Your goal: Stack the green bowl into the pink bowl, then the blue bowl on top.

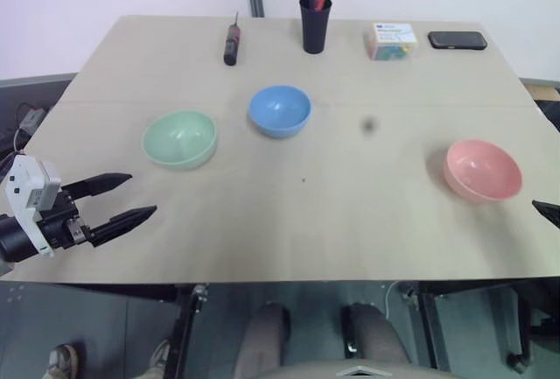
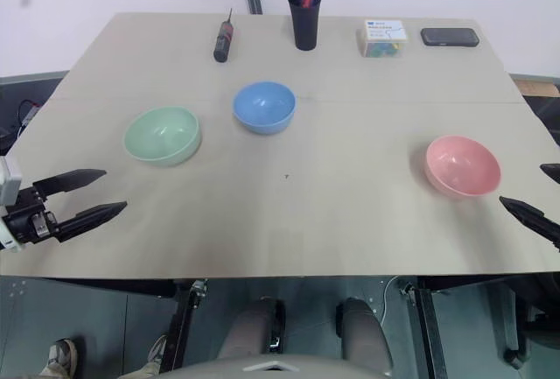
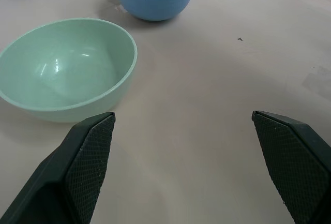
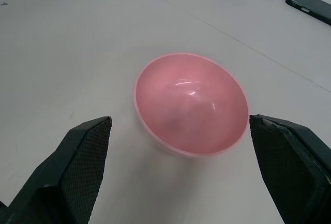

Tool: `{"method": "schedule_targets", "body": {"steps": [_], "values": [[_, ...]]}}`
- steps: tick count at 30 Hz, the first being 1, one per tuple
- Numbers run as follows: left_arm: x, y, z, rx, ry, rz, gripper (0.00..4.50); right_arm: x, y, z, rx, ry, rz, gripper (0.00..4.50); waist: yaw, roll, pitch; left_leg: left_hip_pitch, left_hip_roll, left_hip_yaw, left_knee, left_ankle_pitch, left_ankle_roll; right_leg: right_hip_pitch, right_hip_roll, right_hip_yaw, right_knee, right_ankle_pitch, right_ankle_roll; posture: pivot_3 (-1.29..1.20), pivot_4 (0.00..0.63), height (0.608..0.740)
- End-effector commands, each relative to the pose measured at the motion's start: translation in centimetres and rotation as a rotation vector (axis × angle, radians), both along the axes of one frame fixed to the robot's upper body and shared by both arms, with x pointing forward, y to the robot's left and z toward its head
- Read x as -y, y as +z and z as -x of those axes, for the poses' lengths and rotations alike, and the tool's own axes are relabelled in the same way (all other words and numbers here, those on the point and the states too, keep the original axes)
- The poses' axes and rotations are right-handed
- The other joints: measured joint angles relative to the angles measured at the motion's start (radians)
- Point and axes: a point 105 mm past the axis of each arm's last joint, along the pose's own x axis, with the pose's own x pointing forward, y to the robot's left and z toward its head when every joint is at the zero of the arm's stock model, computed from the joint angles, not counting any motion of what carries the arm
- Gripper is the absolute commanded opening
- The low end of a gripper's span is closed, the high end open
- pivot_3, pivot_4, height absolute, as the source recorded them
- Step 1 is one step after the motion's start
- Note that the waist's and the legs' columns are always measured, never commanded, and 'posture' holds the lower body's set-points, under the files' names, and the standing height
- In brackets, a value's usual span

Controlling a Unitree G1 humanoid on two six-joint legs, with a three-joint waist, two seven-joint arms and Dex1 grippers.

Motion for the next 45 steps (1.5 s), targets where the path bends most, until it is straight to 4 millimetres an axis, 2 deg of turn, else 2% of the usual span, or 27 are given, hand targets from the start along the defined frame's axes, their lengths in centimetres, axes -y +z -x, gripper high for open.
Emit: {"method": "schedule_targets", "body": {"steps": [1, 4, 9, 13, 16, 19, 22, 25, 26, 27, 29, 33, 34, 36, 37, 41, 45], "values": [[0.7, 1.8, -0.5, 0.058, -0.021, -0.004, 4.5, -0.4, 0.9, -0.5, 0.043, 0.006, 0.01, 4.46, 0.0, 0.0, 0.0, 0.0, 0.0, 0.0, 0.0, 0.0, 0.0, 0.0, 0.0, 0.0, 0.0, 0.0, 0.0, 0.0, 0.15, 0.74], [2.5, 2.2, -1.5, 0.082, -0.063, 0.037, 4.5, -1.4, 0.4, -1.5, 0.057, 0.028, -0.001, 4.46, 0.001, -0.001, 0.0, 0.0, 0.0, 0.0, 0.001, 0.0, 0.0, 0.0, 0.0, 0.0, 0.0, 0.0, 0.0, 0.0, 0.15, 0.74], [4.0, 2.3, -1.6, 0.088, -0.091, 0.064, 4.5, -1.7, 0.3, -2.5, 0.078, -0.005, 0.024, 4.46, -0.003, 0.0, 0.0, 0.0, 0.0, -0.001, 0.001, 0.0, 0.0, 0.0, 0.0, 0.001, 0.001, 0.001, 0.0, 0.0, 0.15, 0.74], [5.9, 2.4, -1.5, 0.101, -0.158, 0.087, 4.5, -3.1, -0.6, -3.5, 0.028, 0.012, -0.008, 4.46, -0.002, 0.0, 0.0, 0.0, 0.0, -0.003, 0.0, 0.0, 0.0, -0.001, 0.001, 0.001, 0.0, 0.001, 0.0, 0.0, 0.15, 0.74], [8.5, 2.5, -1.4, 0.134, -0.269, 0.1, 4.5, -4.1, -2.2, -5.1, -0.035, -0.046, 0.076, 4.46, -0.001, 0.0, 0.0, 0.0, 0.0, -0.003, 0.0, 0.0, 0.0, -0.001, 0.0, 0.001, 0.001, 0.001, 0.0, 0.0, 0.15, 0.74], [11.2, 2.8, -1.3, 0.159, -0.377, 0.136, 4.5, -6.0, -3.8, -6.5, -0.105, -0.024, 0.015, 4.46, 0.0, 0.0, 0.0, 0.0, 0.0, -0.003, 0.001, 0.0, 0.0, 0.0, 0.001, 0.001, 0.001, 0.001, -0.001, 0.0, 0.15, 0.74], [13.6, 3.4, -1.5, 0.191, -0.475, 0.161, 4.5, -6.3, -6.0, -8.1, -0.187, -0.086, -0.015, 4.46, 0.001, 0.0, 0.0, 0.0, -0.001, -0.004, 0.002, 0.0, 0.0, 0.0, 0.001, 0.001, 0.002, 0.002, -0.002, 0.0, 0.15, 0.74], [15.0, 3.9, -1.6, 0.209, -0.541, 0.164, 4.5, -5.9, -7.8, -9.0, -0.236, -0.128, 0.004, 4.46, 0.002, 0.0, 0.0, -0.002, -0.003, -0.004, 0.002, 0.0, 0.0, -0.001, 0.001, 0.001, 0.001, 0.002, -0.002, 0.0, 0.15, 0.74], [15.2, 4.0, -1.6, 0.213, -0.55, 0.164, 4.5, -5.8, -7.9, -9.2, -0.239, -0.134, 0.006, 3.92, 0.002, 0.0, 0.0, -0.002, -0.003, -0.004, 0.002, 0.0, 0.0, -0.001, 0.001, 0.0, 0.001, 0.002, -0.002, 0.0, 0.15, 0.74], [15.3, 4.1, -1.6, 0.213, -0.558, 0.163, 4.5, -5.7, -8.0, -9.3, -0.237, -0.137, 0.007, 3.69, 0.001, 0.0, 0.0, -0.002, -0.003, -0.004, 0.002, 0.0, 0.0, -0.001, 0.001, 0.0, 0.001, 0.002, -0.002, 0.0, 0.15, 0.74], [15.4, 4.3, -1.6, 0.212, -0.566, 0.171, 4.5, -5.7, -7.7, -9.7, -0.22, -0.141, 0.003, 2.78, -0.002, 0.0, 0.0, -0.002, -0.003, -0.005, 0.001, 0.0, 0.0, -0.002, 0.001, 0.001, 0.001, 0.002, -0.002, 0.0, 0.15, 0.74], [15.4, 4.2, -1.5, 0.203, -0.572, 0.172, 4.5, -5.7, -7.4, -9.9, -0.202, -0.133, 0.022, 1.47, -0.002, 0.0, 0.0, -0.002, -0.003, -0.006, 0.001, 0.0, 0.0, -0.002, 0.001, 0.001, 0.001, 0.002, -0.002, 0.0, 0.15, 0.74], [15.4, 4.1, -1.5, 0.201, -0.573, 0.171, 4.5, -5.7, -7.4, -9.9, -0.198, -0.131, 0.024, 1.29, -0.002, 0.0, 0.0, -0.002, -0.003, -0.006, 0.001, 0.0, 0.0, -0.002, 0.001, 0.0, 0.001, 0.002, -0.001, 0.0, 0.15, 0.74], [15.6, 4.0, -1.5, 0.198, -0.572, 0.173, 4.5, -6.0, -7.2, -10.0, -0.187, -0.118, 0.035, 0.61, 0.0, 0.0, 0.0, -0.002, -0.003, -0.006, 0.001, 0.0, 0.0, -0.002, 0.001, 0.0, 0.001, 0.002, -0.001, 0.0, 0.15, 0.74], [15.6, 3.9, -1.5, 0.197, -0.572, 0.173, 4.5, -6.2, -7.1, -10.0, -0.179, -0.109, 0.046, 0.08, 0.0, 0.0, 0.0, -0.002, -0.003, -0.006, 0.001, 0.0, 0.0, -0.002, 0.001, 0.0, 0.001, 0.002, -0.001, 0.0, 0.15, 0.74], [15.5, 3.6, -1.5, 0.189, -0.559, 0.169, 4.5, -8.8, -6.6, -9.6, -0.151, 0.003, 0.081, 0.02, -0.001, 0.001, 0.0, -0.001, -0.003, -0.006, 0.002, 0.0, 0.0, -0.001, 0.001, 0.0, 0.002, 0.002, -0.001, 0.0, 0.15, 0.74], [14.7, 3.2, -1.8, 0.178, -0.499, 0.16, 4.5, -14.7, -6.2, -8.3, -0.116, 0.208, 0.091, 0.02, -0.007, 0.001, 0.0, -0.001, -0.001, -0.006, 0.001, 0.0, 0.0, -0.001, 0.002, 0.0, 0.002, 0.002, -0.001, 0.0, 0.15, 0.74]]}}
